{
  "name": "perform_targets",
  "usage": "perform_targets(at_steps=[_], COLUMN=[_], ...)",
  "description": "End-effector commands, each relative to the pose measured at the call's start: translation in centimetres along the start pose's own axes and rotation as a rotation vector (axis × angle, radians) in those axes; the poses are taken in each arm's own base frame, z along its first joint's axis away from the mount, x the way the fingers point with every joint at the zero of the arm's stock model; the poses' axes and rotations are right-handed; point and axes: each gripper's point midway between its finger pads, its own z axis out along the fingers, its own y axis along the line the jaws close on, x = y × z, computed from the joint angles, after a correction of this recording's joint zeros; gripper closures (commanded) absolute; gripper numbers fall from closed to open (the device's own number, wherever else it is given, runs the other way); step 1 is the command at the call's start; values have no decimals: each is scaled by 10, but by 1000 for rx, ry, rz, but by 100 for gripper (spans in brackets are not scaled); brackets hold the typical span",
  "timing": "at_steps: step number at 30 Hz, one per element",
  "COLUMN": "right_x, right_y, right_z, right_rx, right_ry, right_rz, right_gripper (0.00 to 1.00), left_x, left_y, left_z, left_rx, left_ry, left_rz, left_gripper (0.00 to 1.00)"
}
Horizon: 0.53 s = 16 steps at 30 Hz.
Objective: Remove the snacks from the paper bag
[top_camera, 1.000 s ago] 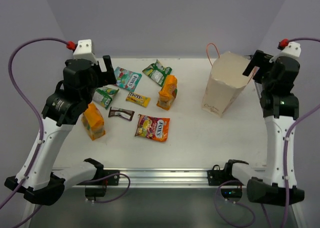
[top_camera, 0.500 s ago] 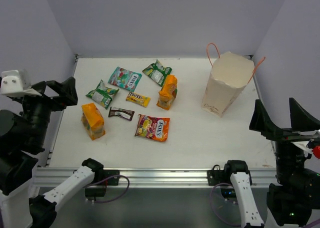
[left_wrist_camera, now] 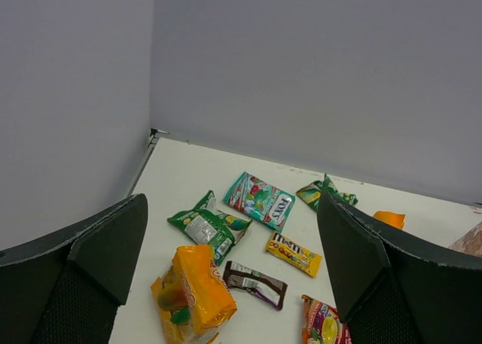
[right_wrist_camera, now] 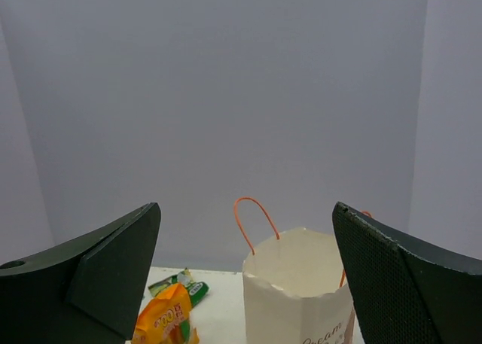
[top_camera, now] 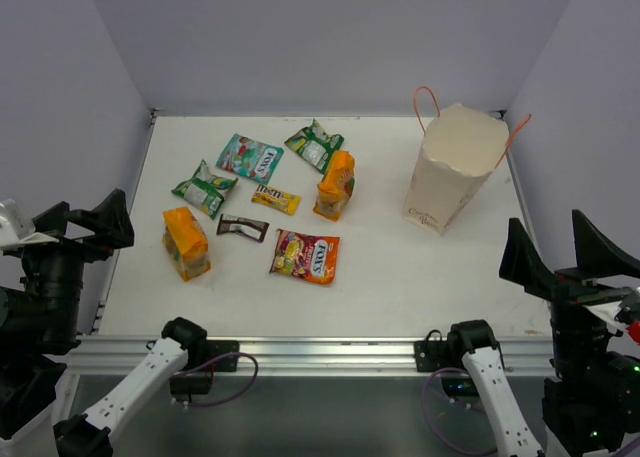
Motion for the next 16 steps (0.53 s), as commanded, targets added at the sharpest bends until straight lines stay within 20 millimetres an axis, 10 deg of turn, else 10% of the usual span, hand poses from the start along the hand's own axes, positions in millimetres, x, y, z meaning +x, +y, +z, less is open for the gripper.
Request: perform_targets(at_steps=[1, 16], right_x=[-6, -6], right_y=[-5, -6], right_z=[1, -5], right_rx=[25, 23], right_ry=[-36, -39], right_rz=[-13, -26], right_gripper=[1, 1], left_x=[0, 21], left_y=[2, -6], left_z=[6, 21], left_rx=[-34, -37], left_ry=[-4, 64], left_rz=[3, 25], left_gripper=[0, 0])
